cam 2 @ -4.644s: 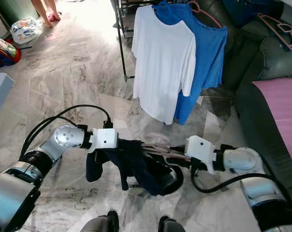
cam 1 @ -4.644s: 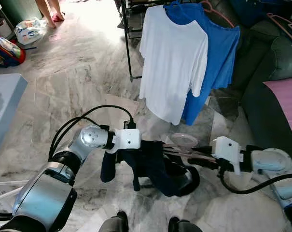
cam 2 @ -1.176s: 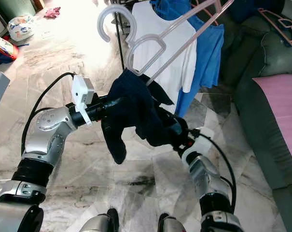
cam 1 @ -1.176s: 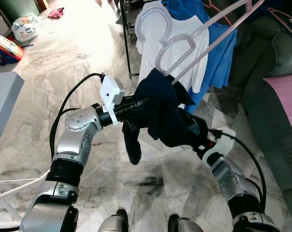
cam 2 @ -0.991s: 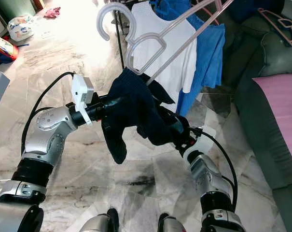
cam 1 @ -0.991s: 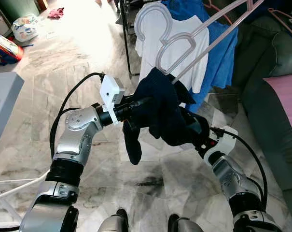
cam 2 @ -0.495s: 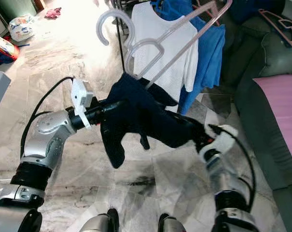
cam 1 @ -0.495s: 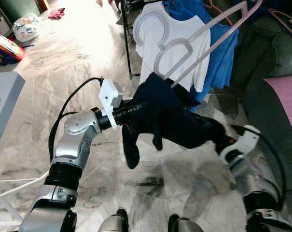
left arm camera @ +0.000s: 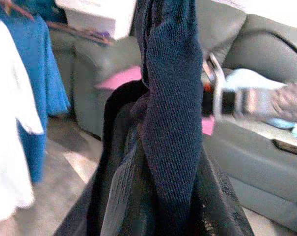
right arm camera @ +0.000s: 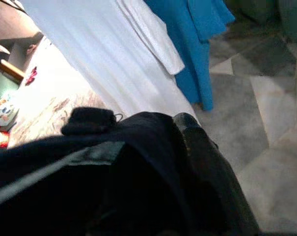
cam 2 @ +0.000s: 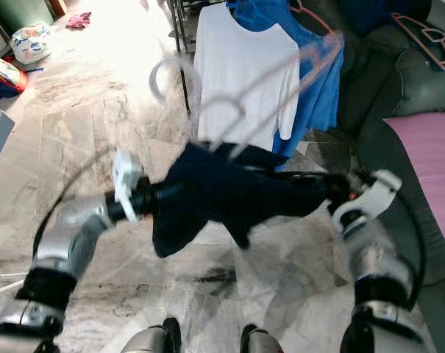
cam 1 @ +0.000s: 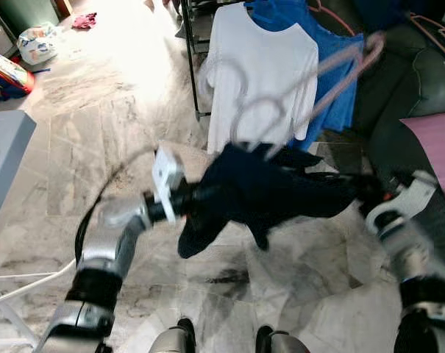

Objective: Hang hanger

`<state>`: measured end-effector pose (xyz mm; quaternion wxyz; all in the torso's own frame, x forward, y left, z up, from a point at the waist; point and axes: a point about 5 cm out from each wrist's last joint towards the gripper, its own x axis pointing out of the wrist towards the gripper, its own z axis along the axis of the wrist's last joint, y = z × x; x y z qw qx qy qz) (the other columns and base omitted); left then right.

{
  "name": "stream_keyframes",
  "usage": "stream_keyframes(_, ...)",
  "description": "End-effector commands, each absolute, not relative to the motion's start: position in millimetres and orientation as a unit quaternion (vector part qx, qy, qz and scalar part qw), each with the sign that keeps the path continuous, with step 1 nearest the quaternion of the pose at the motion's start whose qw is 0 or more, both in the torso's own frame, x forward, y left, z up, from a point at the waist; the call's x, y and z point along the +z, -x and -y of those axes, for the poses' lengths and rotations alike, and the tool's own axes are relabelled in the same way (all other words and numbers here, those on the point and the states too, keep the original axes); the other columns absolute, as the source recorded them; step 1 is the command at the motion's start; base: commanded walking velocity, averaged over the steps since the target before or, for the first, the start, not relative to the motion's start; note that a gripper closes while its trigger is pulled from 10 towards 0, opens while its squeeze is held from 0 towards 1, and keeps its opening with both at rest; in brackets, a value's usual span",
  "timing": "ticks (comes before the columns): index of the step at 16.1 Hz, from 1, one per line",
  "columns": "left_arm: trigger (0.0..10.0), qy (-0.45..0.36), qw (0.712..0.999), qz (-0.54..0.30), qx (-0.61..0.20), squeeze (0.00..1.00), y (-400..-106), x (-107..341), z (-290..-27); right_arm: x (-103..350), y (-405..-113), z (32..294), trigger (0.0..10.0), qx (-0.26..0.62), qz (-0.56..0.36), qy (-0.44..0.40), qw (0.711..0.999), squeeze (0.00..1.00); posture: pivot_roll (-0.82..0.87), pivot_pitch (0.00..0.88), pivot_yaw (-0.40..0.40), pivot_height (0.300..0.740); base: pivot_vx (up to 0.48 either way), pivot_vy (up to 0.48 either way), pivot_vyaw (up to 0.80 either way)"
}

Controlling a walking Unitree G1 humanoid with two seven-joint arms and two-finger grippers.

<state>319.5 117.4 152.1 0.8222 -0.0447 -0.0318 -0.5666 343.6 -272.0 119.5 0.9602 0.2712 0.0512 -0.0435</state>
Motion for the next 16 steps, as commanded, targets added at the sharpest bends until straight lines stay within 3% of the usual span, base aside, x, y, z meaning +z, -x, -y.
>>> stream_keyframes(1,0.0,0.042,0.810,0.029,-0.584,0.00,-313.6,151.5,-122.1,125.2,-343.8,280.1,0.0,-0.061,-0.052,-0.266,0.961,0.00,-0.02,0.228,0.029,0.740,0.000,0.000,0.00)
stream_keyframes(12,0.0,0.010,0.743,-0.101,-0.662,0.00,-282.6,92.8,-127.8,164.9,-367.9,282.4,0.0,-0.056,-0.057,-0.212,0.974,0.00,-0.04,0.234,0.025,0.740,0.000,0.000,0.00)
stream_keyframes(16,0.0,-0.008,0.770,-0.109,-0.628,0.00,-287.7,80.2,-133.0,191.1,-372.7,281.7,0.0,-0.040,-0.022,-0.184,0.982,0.00,-0.04,0.235,0.028,0.740,0.000,0.000,0.00)
